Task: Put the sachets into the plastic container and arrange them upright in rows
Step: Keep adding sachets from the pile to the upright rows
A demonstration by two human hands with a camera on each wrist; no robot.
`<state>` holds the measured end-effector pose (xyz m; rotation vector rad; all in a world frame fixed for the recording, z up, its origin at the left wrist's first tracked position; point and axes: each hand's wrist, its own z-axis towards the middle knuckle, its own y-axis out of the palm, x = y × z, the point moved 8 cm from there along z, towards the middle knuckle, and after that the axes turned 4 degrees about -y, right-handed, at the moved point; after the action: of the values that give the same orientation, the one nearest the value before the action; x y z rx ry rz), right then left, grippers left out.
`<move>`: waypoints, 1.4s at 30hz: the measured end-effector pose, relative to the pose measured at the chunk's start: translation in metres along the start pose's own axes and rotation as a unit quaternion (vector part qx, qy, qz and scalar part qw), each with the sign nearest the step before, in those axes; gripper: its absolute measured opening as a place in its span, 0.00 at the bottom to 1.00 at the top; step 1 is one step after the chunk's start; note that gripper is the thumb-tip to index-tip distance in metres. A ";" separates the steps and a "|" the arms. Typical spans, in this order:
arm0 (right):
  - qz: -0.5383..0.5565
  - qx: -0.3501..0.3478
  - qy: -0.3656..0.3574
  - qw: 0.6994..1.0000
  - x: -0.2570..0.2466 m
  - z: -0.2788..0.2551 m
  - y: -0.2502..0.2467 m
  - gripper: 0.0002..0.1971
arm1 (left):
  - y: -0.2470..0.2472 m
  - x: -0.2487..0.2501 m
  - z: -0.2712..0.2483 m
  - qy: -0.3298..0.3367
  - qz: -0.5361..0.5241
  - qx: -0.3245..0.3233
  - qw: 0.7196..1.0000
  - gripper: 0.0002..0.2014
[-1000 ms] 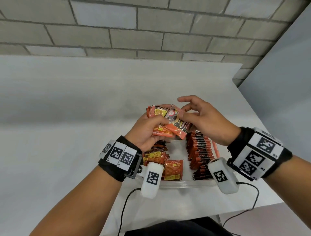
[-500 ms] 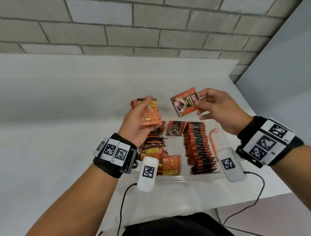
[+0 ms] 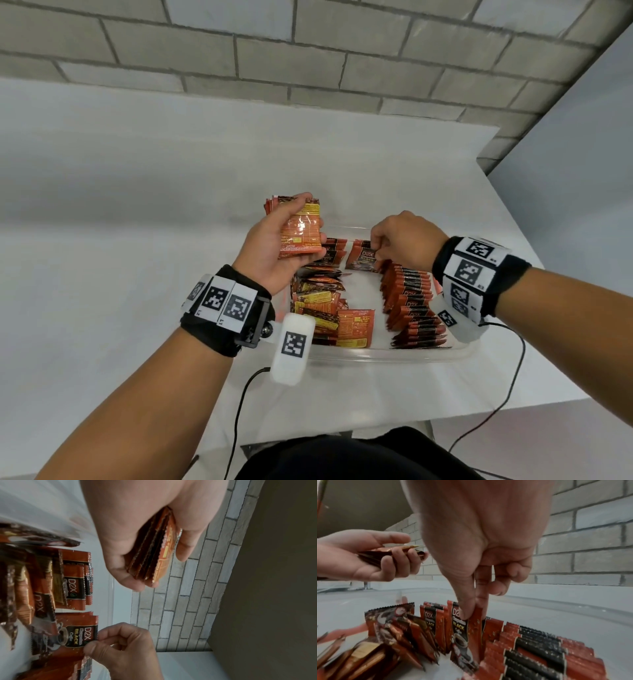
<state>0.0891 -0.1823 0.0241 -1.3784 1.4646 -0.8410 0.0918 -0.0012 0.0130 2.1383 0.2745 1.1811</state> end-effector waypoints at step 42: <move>0.191 0.164 0.026 0.968 0.018 -0.034 -0.062 0.07 | 0.006 -0.013 0.006 -0.045 0.047 -0.031 0.997 0.15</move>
<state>0.0799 -0.2121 0.0900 -0.8015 1.4882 -0.8256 0.0888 -0.0142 0.0058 2.1633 0.0969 1.1264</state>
